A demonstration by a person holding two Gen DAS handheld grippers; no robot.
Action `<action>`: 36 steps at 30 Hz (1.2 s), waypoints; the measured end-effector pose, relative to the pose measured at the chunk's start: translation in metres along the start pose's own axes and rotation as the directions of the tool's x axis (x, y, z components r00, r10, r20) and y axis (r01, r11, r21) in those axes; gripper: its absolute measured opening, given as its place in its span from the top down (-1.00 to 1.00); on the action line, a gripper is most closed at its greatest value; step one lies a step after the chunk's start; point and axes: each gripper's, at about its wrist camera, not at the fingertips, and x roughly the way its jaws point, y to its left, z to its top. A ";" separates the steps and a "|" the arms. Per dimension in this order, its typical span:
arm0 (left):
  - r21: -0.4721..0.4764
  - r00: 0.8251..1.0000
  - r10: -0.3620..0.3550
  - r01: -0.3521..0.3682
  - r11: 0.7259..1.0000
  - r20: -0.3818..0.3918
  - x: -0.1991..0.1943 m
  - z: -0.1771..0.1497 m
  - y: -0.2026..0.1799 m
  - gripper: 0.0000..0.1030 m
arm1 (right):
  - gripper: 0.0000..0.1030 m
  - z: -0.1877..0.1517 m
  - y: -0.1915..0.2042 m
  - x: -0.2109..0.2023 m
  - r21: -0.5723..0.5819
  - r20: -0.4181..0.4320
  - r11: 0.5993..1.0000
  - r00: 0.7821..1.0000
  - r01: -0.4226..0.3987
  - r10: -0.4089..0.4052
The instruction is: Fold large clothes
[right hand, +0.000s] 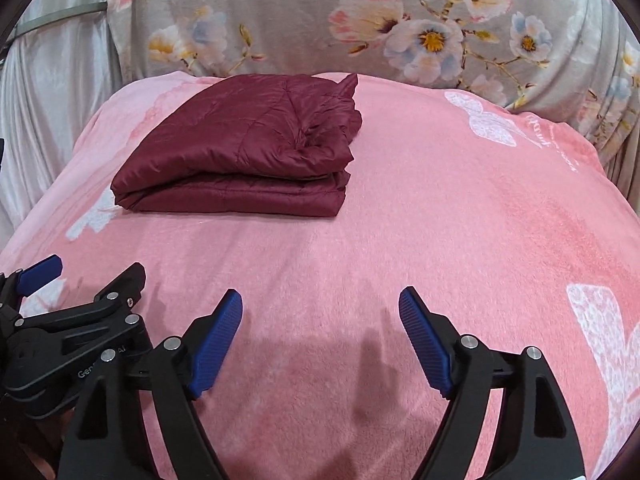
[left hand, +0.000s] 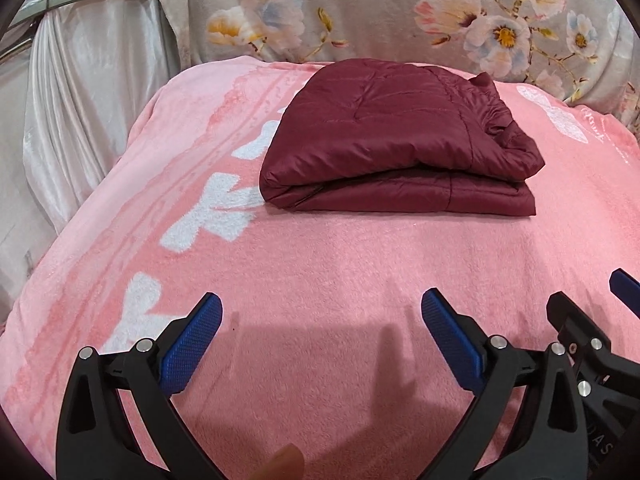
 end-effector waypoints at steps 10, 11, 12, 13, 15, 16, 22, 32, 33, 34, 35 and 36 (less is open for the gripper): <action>0.011 1.000 0.014 -0.014 1.000 -0.005 0.002 -0.001 -0.001 -0.89 | -0.56 0.001 0.001 0.009 0.001 -0.041 0.998 0.998 0.055 -0.055; 0.013 1.000 0.015 -0.015 1.000 -0.006 0.002 -0.001 -0.002 -0.89 | -0.56 0.001 0.001 0.008 0.002 -0.041 0.999 0.998 0.054 -0.054; 0.016 1.000 0.017 -0.016 1.000 -0.006 0.002 -0.001 -0.002 -0.89 | -0.56 0.000 0.000 0.008 0.003 -0.041 0.999 0.998 0.053 -0.053; 0.018 1.000 0.018 -0.018 1.000 -0.006 0.002 -0.002 -0.002 -0.89 | -0.56 0.000 0.000 0.007 0.004 -0.039 0.999 0.998 0.052 -0.052; 0.021 1.000 0.021 -0.021 1.000 -0.005 0.002 -0.002 -0.003 -0.89 | -0.56 -0.001 -0.001 0.006 0.004 -0.035 0.999 0.998 0.050 -0.050; 0.022 1.000 0.022 -0.022 1.000 -0.005 0.001 -0.002 -0.004 -0.89 | -0.56 -0.001 -0.001 0.006 0.004 -0.034 0.999 0.998 0.049 -0.049; 0.021 1.000 0.021 -0.021 1.000 -0.004 0.002 -0.002 -0.003 -0.89 | -0.55 -0.001 -0.003 0.007 0.002 -0.033 0.999 0.998 0.048 -0.048; 0.018 1.000 0.022 -0.022 1.000 0.002 0.000 -0.002 -0.003 -0.89 | -0.56 0.001 -0.003 0.004 0.001 -0.025 0.999 0.999 0.046 -0.046; 0.018 1.000 0.022 -0.022 1.000 0.002 0.001 -0.002 -0.002 -0.89 | -0.56 0.001 -0.003 0.004 0.001 -0.025 0.999 0.999 0.046 -0.046; 0.018 1.000 0.022 -0.022 1.000 0.002 0.001 -0.002 -0.002 -0.89 | -0.56 0.001 -0.003 0.004 0.001 -0.025 0.999 0.999 0.046 -0.046; 0.019 1.000 0.022 -0.022 1.000 0.002 0.001 -0.002 -0.002 -0.89 | -0.56 0.001 -0.003 0.004 0.001 -0.024 0.999 0.999 0.046 -0.046; 0.018 1.000 0.022 -0.022 1.000 0.003 0.001 -0.002 -0.002 -0.89 | -0.56 0.001 -0.003 0.004 0.001 -0.024 0.999 0.999 0.045 -0.045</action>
